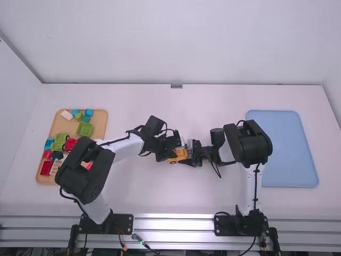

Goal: Assemble lego blocks to make yellow taxi

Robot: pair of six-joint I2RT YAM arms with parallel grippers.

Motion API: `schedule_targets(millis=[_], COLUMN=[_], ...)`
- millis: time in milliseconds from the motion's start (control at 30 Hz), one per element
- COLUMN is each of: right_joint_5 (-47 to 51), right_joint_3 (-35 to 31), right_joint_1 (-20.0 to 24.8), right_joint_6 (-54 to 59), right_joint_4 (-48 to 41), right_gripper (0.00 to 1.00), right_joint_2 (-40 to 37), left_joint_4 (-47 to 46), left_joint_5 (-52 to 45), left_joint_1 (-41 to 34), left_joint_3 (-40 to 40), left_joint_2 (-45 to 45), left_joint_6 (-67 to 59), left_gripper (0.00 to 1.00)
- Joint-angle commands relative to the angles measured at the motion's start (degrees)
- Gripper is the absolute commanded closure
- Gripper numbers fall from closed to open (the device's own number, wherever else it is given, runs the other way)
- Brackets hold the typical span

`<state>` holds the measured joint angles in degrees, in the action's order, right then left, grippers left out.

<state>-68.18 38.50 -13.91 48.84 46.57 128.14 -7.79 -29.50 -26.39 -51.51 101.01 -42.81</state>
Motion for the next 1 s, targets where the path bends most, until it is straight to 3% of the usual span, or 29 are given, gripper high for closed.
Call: schedule_targets(millis=[0, 133, 533, 667, 733, 967], right_joint_5=[2.3, 2.3, 2.3, 2.2, 2.2, 2.2], right_joint_3=[-0.9, -0.9, -0.9, -0.9, -0.9, -0.9], right_joint_1=[-0.4, -0.4, 0.0, 0.0, 0.0, 0.0], right_joint_6=[1.9, 2.0, 2.0, 1.9, 2.0, 1.9], right_joint_4=[-0.1, -0.1, -0.3, -0.3, -0.3, -0.4], right_gripper=[0.50, 0.50, 0.48, 0.48, 0.48, 0.48], right_joint_2=[1.1, 1.1, 1.1, 1.1, 1.1, 1.1], left_joint_4=[-0.9, -1.0, -2.1, -0.5, -0.1, 0.8], left_joint_5=[3.6, 5.8, 10.3, 9.2, 9.2, 9.3], left_joint_1=[-1.8, -3.0, -3.4, -3.1, -2.9, -2.9], left_joint_3=[0.7, 0.7, 0.7, 0.7, 0.7, 0.6], left_joint_2=[1.0, 1.0, 1.0, 0.9, 0.9, 0.9], left_joint_6=[2.4, 2.4, 4.9, 4.9, 4.1, 3.4], left_gripper=[0.92, 0.98, 0.98, 0.78, 0.74, 0.80])
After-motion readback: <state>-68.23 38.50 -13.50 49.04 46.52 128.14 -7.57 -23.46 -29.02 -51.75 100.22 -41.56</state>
